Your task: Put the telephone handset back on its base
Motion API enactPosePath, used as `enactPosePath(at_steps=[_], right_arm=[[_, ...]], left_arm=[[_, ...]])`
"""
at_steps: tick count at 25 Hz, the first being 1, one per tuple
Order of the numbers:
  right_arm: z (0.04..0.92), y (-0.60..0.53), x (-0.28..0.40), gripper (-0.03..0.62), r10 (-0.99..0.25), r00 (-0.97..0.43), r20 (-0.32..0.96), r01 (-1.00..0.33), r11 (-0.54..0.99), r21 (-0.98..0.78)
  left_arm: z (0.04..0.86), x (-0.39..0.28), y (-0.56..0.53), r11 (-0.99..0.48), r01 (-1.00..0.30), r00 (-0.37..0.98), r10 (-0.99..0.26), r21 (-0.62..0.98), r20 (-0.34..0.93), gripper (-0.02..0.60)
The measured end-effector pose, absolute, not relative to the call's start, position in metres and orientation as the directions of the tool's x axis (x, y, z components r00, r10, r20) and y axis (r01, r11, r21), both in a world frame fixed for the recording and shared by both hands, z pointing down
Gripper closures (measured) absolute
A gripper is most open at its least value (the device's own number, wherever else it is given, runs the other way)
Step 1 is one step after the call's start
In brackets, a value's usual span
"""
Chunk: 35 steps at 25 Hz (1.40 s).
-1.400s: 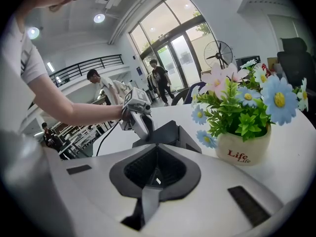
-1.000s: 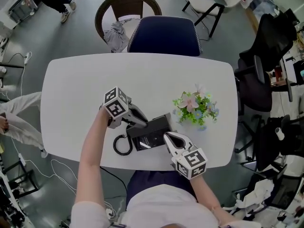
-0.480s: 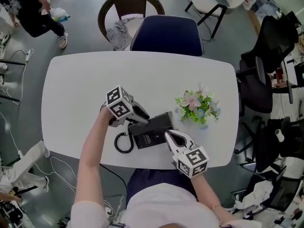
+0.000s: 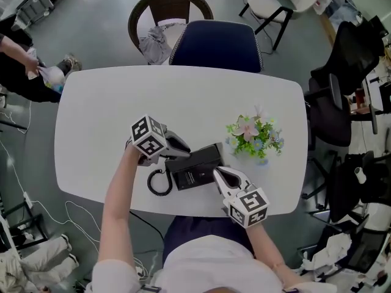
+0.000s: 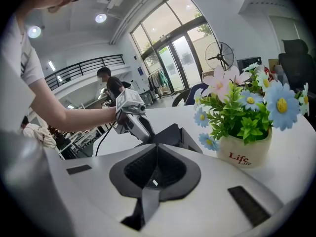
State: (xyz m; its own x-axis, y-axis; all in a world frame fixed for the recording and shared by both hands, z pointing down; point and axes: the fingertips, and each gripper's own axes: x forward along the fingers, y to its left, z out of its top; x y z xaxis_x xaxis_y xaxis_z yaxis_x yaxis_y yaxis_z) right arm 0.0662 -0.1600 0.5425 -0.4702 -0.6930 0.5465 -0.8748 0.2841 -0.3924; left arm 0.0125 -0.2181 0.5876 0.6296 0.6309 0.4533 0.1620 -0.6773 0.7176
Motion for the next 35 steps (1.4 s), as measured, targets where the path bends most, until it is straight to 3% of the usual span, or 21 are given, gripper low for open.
enactPosePath(at_steps=[12,25,35], right_arm=[[0.542,-0.16,0.067,0.56,-0.693,-0.471,0.546,-0.874,0.284,-0.394],[0.544,-0.161,0.074,0.56,-0.694,-0.464,0.551,-0.877,0.269,-0.398],[0.542,-0.162,0.074,0.56,-0.701,-0.47,0.536,-0.869,0.26,-0.422]], left_arm=[[0.588,0.014,-0.214,-0.696,0.198,0.539,0.665,0.69,0.516,0.489],[0.579,0.014,-0.214,-0.514,0.266,0.536,0.782,0.815,0.318,0.505],[0.596,0.018,-0.213,-0.469,0.263,0.487,0.819,0.843,0.304,0.499]])
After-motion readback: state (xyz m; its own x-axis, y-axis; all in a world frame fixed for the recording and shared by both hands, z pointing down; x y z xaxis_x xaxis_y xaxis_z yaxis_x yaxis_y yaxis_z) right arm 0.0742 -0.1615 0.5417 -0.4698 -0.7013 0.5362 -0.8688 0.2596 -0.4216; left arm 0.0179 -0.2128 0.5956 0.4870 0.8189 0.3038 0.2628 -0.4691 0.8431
